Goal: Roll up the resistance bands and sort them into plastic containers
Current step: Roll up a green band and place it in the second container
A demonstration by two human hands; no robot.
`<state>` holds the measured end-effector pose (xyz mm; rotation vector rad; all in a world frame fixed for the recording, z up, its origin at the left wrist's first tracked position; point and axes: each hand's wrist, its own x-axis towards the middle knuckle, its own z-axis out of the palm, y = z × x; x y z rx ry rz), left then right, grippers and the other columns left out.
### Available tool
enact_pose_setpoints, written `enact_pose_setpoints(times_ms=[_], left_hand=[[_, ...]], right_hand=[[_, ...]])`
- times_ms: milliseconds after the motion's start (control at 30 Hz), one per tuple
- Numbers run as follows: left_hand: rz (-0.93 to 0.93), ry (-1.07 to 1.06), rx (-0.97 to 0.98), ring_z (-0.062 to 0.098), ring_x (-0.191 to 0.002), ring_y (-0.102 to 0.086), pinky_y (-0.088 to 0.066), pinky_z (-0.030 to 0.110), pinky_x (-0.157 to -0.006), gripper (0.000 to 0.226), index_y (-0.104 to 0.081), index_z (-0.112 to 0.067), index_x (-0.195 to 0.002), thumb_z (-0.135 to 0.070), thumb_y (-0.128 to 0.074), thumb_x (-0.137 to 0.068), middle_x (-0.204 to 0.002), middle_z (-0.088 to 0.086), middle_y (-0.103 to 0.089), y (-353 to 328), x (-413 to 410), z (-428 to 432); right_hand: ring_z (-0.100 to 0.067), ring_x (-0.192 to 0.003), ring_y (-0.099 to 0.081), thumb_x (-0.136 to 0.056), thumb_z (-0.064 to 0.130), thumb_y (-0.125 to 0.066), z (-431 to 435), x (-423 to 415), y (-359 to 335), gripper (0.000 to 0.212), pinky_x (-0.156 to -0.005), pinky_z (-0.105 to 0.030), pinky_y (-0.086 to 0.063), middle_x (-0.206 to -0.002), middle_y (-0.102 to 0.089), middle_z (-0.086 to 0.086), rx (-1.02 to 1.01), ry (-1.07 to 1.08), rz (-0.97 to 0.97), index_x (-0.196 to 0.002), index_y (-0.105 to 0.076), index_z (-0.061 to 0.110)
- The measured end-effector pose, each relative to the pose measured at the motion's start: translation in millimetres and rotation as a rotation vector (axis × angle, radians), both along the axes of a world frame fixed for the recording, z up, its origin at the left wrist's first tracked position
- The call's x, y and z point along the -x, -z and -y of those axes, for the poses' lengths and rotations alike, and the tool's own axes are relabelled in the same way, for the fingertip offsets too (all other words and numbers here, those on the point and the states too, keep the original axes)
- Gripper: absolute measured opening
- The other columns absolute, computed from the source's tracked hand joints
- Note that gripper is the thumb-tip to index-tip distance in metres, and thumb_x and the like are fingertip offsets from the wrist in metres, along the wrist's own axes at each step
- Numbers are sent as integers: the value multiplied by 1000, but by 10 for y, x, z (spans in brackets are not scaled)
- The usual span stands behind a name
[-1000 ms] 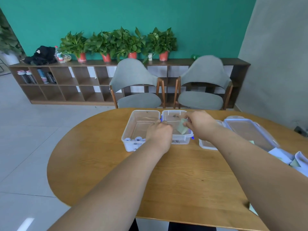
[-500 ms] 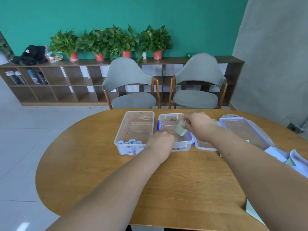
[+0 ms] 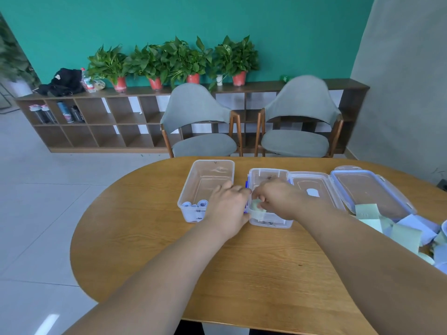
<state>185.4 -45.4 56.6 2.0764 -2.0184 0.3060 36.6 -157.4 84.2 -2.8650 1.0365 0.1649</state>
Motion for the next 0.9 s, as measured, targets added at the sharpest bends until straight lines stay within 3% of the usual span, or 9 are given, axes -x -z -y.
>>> enact_pose_setpoints(times_ms=[133,233,400,567,767,900], left_hand=[[-18,-10,-7,22,-116,-50,-39,37,-92,50,-58,-27,-128,-44,-78,-86,-112,-6,-70,-14,5,29],[-31,1,-12,22,-117,-49,-38,37,-92,58,-55,-24,-135,-43,-79,-85,-115,-6,-72,-5,22,56],[-61,-8,-36,22,-115,-50,-36,37,-91,58,-55,-24,-132,-43,-80,-84,-111,-7,-72,19,5,84],[-85,-5,-33,22,-115,-50,-37,37,-91,61,-53,-25,-135,-44,-80,-84,-109,-6,-70,9,-2,89],[-112,-17,-43,23,-117,-50,-40,38,-95,64,-52,-25,-138,-45,-80,-84,-113,-4,-70,2,-3,87],[-113,-13,-49,22,-118,-50,-41,39,-96,66,-50,-27,-140,-45,-80,-84,-117,-8,-71,4,-9,96]], right_hand=[[-23,-116,-60,-103,25,-59,18,-101,-7,36,-91,-32,-48,-126,-66,2,7,-9,-80,-139,-62,27],[-24,-113,-60,-102,25,-63,47,-115,11,34,-87,-32,-48,-124,-64,1,-3,-10,-109,-136,-65,30],[-20,-107,-61,-100,26,-67,57,-87,31,30,-96,-34,-51,-111,-68,6,-4,-61,-77,-129,-70,33],[-15,-103,-68,-95,16,-72,95,-104,7,24,-92,-26,-53,-96,-68,14,-181,15,39,-117,-75,27],[-11,-98,-70,-92,15,-76,160,-55,66,25,-90,-27,-56,-98,-73,13,-289,67,133,-112,-77,30],[-10,-107,-67,-95,17,-72,186,-39,34,27,-97,-28,-54,-110,-74,13,-373,69,136,-119,-77,28]])
